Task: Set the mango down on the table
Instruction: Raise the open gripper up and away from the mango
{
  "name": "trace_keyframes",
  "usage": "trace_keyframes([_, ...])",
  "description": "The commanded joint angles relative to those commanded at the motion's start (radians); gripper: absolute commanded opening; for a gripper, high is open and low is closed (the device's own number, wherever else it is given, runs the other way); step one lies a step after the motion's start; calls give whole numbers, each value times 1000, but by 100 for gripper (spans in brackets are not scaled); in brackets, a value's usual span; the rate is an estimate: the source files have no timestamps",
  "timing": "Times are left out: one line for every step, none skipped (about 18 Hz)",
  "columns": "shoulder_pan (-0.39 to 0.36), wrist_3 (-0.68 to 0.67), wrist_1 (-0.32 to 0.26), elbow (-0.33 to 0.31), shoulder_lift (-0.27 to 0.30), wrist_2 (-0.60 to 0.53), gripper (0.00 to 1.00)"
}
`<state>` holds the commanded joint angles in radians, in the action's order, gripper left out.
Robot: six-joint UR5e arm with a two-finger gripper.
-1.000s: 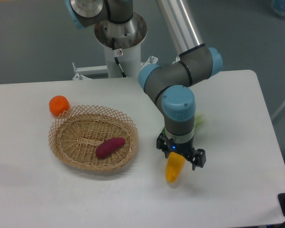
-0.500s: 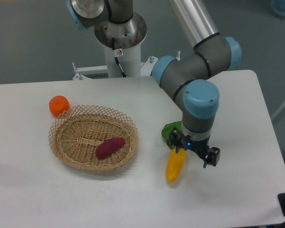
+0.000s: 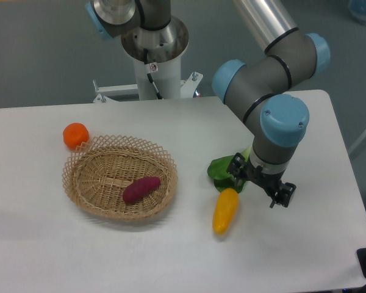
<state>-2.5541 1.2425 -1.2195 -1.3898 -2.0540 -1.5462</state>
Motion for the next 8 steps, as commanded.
trace_keyframes([2,0,0,-3,0,-2,100])
trace_keyframes([2,0,2,-5,-2,-2,100])
trace_keyframes([2,0,3,-5,0,-3,100])
trace_keyframes([2,0,3,-8,0,-6,100])
trace_keyframes([3,0,6,-11,0,-9,100])
trace_keyframes([3,0,8,-12,-2,-12,100])
trace_keyframes([3,0,8,-14,0,-12,100])
trace_keyframes([3,0,8,-14,0,-12,100])
